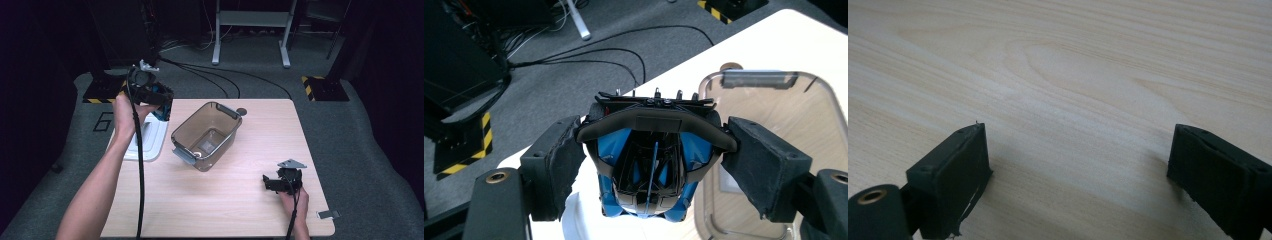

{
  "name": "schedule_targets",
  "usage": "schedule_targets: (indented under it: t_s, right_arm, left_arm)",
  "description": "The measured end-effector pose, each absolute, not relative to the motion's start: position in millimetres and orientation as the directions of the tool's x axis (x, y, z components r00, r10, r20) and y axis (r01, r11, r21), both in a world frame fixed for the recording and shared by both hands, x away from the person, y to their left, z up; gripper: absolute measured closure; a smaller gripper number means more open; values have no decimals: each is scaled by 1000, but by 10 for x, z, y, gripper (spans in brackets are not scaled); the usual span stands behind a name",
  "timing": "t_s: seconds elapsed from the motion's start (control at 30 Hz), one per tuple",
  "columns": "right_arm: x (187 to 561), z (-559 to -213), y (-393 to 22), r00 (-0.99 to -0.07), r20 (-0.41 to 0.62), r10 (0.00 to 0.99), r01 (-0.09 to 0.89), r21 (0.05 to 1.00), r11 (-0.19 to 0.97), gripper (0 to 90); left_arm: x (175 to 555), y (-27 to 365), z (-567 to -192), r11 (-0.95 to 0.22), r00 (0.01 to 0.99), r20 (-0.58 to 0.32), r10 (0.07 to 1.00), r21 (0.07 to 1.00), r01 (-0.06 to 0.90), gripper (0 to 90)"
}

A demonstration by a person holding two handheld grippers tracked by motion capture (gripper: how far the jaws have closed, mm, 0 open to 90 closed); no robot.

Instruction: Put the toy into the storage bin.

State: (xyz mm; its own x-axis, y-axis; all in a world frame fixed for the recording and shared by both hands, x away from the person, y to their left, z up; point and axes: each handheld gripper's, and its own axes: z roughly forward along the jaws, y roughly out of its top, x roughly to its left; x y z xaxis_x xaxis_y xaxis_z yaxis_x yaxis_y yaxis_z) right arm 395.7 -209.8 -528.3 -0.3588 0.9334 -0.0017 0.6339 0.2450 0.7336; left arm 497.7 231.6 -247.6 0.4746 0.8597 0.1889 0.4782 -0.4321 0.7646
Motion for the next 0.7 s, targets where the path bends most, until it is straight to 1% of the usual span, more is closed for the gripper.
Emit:
schedule_targets:
  t_s: [0.43,0.7]
  right_arm:
    - [3957,-5282,-2098,-359,-1,933,634,734,245,85]
    - [3957,-5283,-2097,-358,-1,934,634,734,244,85]
  left_arm:
    - [5044,2023,-2369,-443,502,189,844,775,452,247]
    - [5044,1826,-2316,-464,543,192,818,777,425,247]
